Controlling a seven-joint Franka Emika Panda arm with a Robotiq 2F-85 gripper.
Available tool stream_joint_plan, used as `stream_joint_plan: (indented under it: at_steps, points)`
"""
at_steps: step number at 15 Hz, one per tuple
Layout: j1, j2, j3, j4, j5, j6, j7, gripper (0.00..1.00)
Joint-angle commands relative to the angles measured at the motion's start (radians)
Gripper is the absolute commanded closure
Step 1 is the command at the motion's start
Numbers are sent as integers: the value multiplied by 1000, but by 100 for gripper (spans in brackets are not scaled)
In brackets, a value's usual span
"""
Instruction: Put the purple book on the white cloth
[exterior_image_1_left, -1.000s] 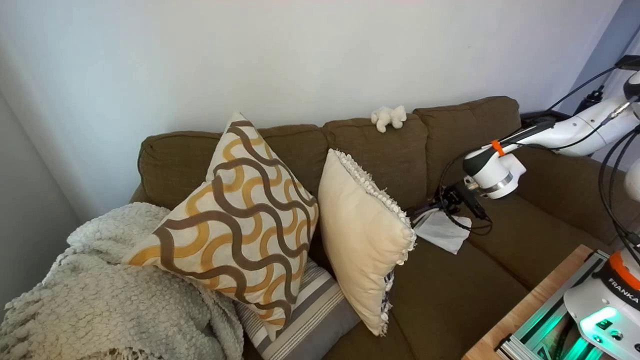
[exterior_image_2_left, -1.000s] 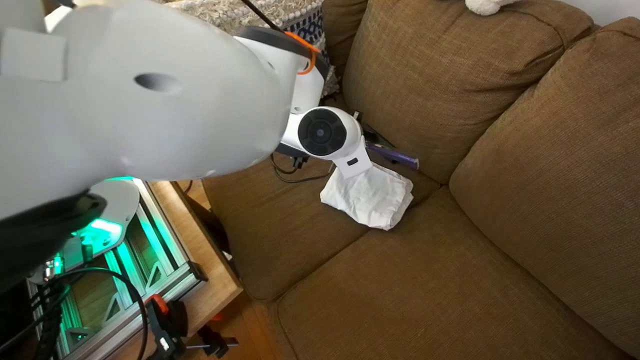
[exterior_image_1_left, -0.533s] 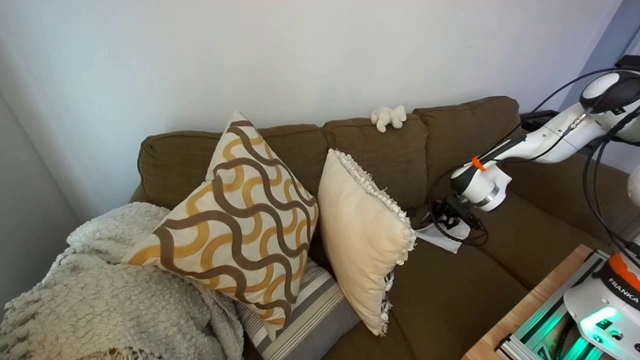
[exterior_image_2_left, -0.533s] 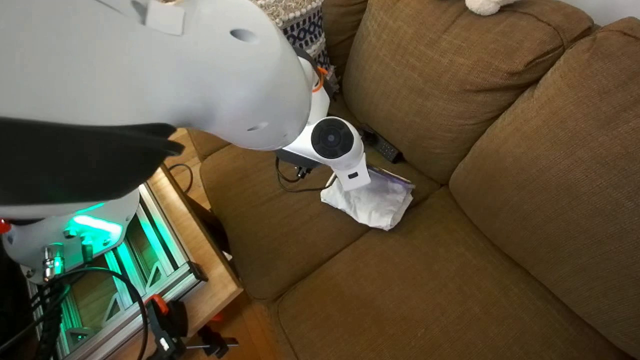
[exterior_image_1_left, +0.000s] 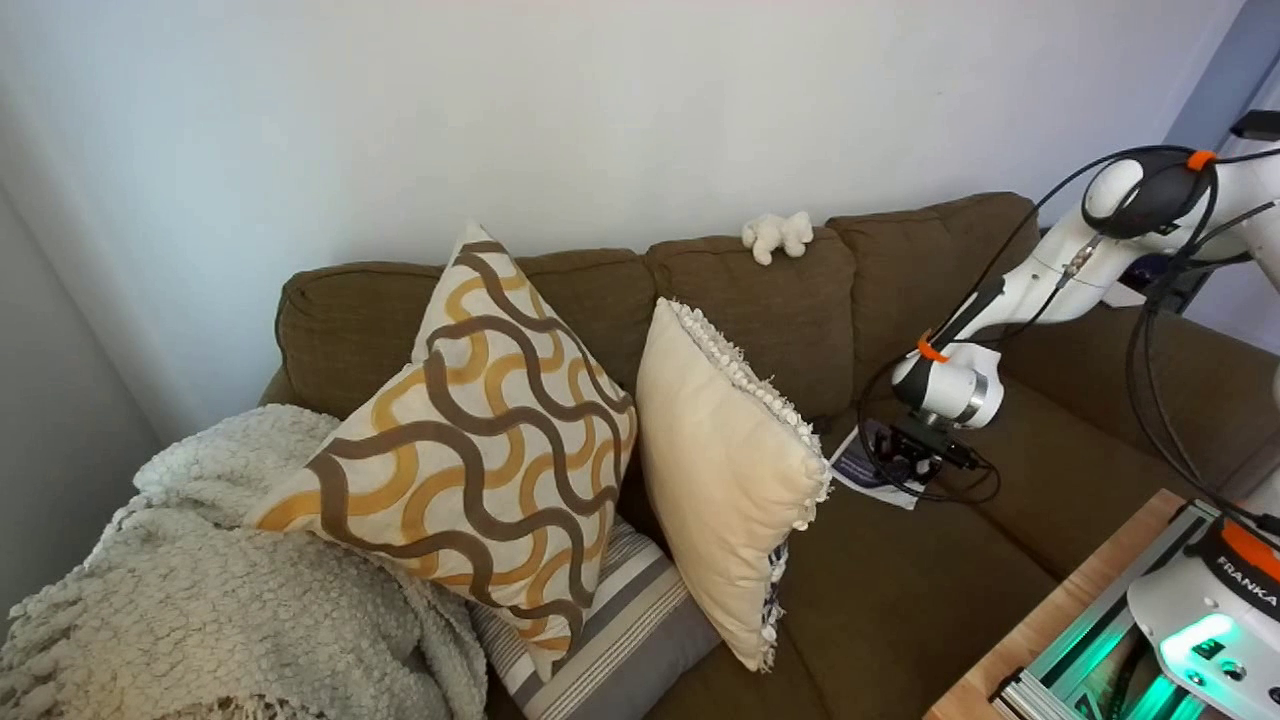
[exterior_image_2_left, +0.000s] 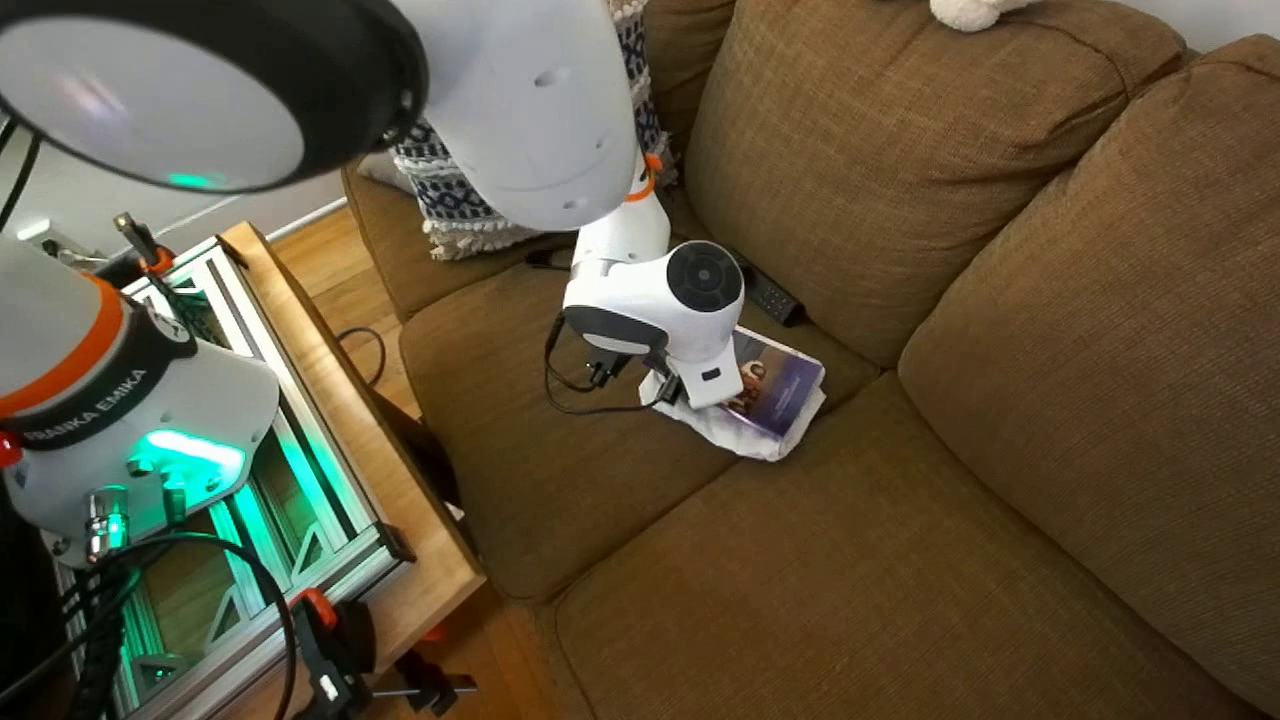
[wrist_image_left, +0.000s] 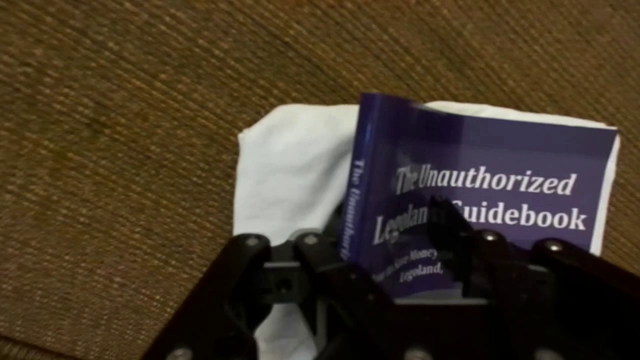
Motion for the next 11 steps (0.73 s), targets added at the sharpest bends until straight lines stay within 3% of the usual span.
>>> stream_joint_plan:
  at_steps: [1, 5, 6, 8, 11]
  points:
    - [74, -128, -66, -98, 29, -67, -40, 26]
    - [-102, -316, 76, -295, -21, 33, -308, 0]
    - [-3, -205, 16, -163, 11, 8, -213, 14]
    - [-64, -285, 54, -239, -2, 14, -276, 0]
    - [-84, -319, 63, -277, -9, 14, -295, 0]
